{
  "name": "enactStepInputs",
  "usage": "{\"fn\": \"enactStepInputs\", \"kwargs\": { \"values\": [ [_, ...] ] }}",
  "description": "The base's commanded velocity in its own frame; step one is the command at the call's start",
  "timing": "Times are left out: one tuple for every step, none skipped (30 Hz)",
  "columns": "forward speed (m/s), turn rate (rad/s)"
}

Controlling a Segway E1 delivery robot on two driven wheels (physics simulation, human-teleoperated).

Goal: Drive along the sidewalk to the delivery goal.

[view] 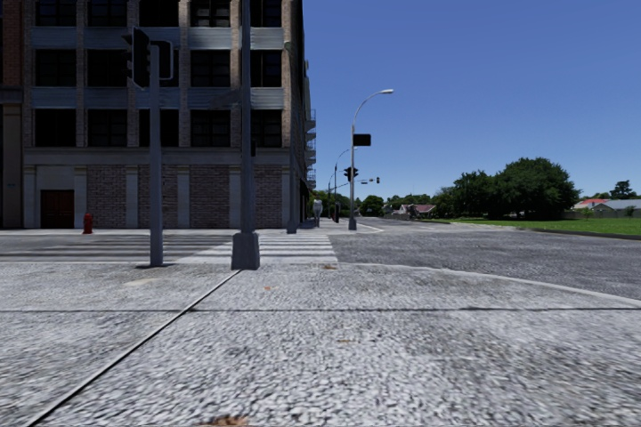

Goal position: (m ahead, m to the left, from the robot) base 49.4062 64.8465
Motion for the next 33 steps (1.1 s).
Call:
{"fn": "enactStepInputs", "kwargs": {
  "values": [
    [2.0, 0.0],
    [2.0, 0.0],
    [2.0, 0.0],
    [2.0, 0.0],
    [2.0, 0.0],
    [2.0, 0.0],
    [2.0, 0.0],
    [2.0, 0.0],
    [2.0, 0.0],
    [2.0, 0.0],
    [2.0, 0.0],
    [2.0, 0.0],
    [2.0, 0.0],
    [2.0, 0.0],
    [2.0, 0.0],
    [2.0, 0.0],
    [2.0, 0.0],
    [2.0, 0.0],
    [2.0, 0.0],
    [2.0, 0.0],
    [2.0, 0.0],
    [2.0, 0.0],
    [2.0, 0.0],
    [2.0, 0.0],
    [2.0, 0.0],
    [2.0, 0.0],
    [2.0, 0.0],
    [2.0, 0.0],
    [2.0, 0.0],
    [2.0, 0.0],
    [2.0, 0.0],
    [2.0, 0.0],
    [2.0, 0.0]
  ]
}}
